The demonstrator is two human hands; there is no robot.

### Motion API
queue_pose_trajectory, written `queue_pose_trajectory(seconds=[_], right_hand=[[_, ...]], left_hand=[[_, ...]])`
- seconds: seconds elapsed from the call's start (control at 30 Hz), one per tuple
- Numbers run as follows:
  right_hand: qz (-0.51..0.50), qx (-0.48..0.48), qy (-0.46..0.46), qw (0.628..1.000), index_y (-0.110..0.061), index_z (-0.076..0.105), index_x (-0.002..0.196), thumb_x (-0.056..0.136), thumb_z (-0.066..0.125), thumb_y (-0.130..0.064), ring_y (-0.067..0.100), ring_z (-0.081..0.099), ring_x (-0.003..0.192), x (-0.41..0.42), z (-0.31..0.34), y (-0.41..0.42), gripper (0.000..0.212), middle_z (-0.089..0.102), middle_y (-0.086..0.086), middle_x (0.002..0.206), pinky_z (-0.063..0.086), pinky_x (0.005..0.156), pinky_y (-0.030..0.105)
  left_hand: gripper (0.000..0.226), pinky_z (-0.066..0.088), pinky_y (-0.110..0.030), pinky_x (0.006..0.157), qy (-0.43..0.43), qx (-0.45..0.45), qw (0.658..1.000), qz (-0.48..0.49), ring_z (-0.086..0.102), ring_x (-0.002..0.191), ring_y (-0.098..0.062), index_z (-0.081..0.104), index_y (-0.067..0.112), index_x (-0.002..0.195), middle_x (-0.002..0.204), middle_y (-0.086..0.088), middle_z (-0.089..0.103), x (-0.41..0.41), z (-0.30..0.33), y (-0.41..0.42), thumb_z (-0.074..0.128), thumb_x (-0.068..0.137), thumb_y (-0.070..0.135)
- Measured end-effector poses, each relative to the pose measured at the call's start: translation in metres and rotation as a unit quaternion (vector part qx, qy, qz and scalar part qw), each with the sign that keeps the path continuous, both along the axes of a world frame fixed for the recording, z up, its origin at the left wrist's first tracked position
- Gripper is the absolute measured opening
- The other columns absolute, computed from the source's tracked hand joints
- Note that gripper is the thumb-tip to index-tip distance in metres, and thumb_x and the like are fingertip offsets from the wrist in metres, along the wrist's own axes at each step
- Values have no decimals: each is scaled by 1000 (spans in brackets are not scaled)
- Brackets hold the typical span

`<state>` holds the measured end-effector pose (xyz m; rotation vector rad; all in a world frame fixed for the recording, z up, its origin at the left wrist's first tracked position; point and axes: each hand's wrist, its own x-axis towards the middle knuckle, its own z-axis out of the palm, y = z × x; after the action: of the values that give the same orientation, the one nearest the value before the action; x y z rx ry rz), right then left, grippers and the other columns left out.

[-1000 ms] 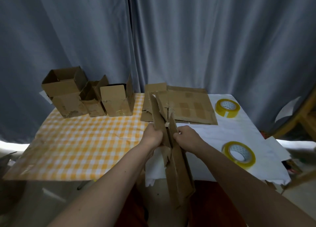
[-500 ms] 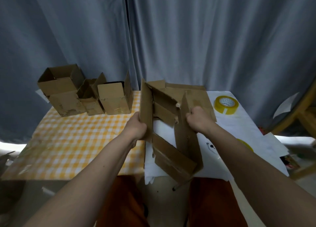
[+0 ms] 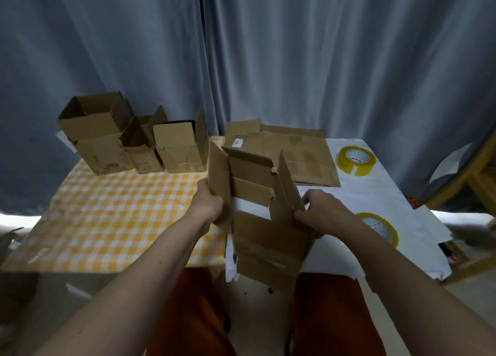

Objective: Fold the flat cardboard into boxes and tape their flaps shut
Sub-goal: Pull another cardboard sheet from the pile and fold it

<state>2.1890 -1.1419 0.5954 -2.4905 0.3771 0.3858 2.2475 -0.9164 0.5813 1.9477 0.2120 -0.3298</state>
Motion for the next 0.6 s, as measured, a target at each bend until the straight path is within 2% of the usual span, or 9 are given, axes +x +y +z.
queue_pose_trajectory(seconds=[0.1, 0.2, 0.3, 0.43, 0.53, 0.6], right_hand=[[18, -16, -16, 1000, -18, 51, 89, 88, 56, -18, 13, 63, 53, -12, 0, -1, 5, 57, 1, 79, 44, 39, 18], [-13, -66, -67, 996, -16, 49, 80, 88, 51, -15, 13, 54, 58, -11, 5, -2, 8, 52, 1, 73, 38, 45, 23], [-50, -94, -97, 990, -12, 48, 78, 88, 50, -12, 18, 53, 59, -2, 13, -3, 10, 54, 6, 71, 41, 54, 27], [-92, -67, -111, 987, -13, 44, 72, 89, 49, -10, 23, 61, 52, 7, 20, -5, 19, 57, 10, 68, 43, 47, 26], [-91, -69, -60, 992, -7, 48, 85, 89, 51, -6, 25, 64, 56, 7, 13, -3, 5, 60, 13, 76, 49, 48, 29], [-96, -65, -56, 992, -8, 46, 92, 90, 51, -7, 25, 65, 58, 6, 6, -4, 5, 58, 12, 76, 53, 53, 32]], left_hand=[[60, 48, -41, 79, -8, -26, 1000, -16, 50, 92, -22, 19, 26, 148, 103, 2, 46, -2, 1, 3, 44, 97, 8], [59, 50, -45, 87, -8, -43, 998, -39, 51, 105, -28, 26, 27, 147, 119, -4, 48, -5, 6, 5, 44, 97, 2], [62, 53, -47, 88, 2, -65, 996, -64, 54, 109, -32, 29, 30, 146, 117, -3, 50, -7, 13, 10, 41, 96, -4], [67, 54, -46, 87, 22, -62, 993, -102, 55, 110, -32, 27, 37, 146, 124, -7, 50, -9, 16, 13, 38, 96, -6], [69, 50, -53, 94, 38, -59, 993, -96, 53, 114, -37, 23, 34, 148, 130, -9, 46, -13, 9, 11, 38, 95, -7], [69, 50, -55, 95, 40, -65, 994, -83, 53, 115, -38, 23, 33, 149, 132, -11, 45, -13, 4, 11, 38, 95, -7]])
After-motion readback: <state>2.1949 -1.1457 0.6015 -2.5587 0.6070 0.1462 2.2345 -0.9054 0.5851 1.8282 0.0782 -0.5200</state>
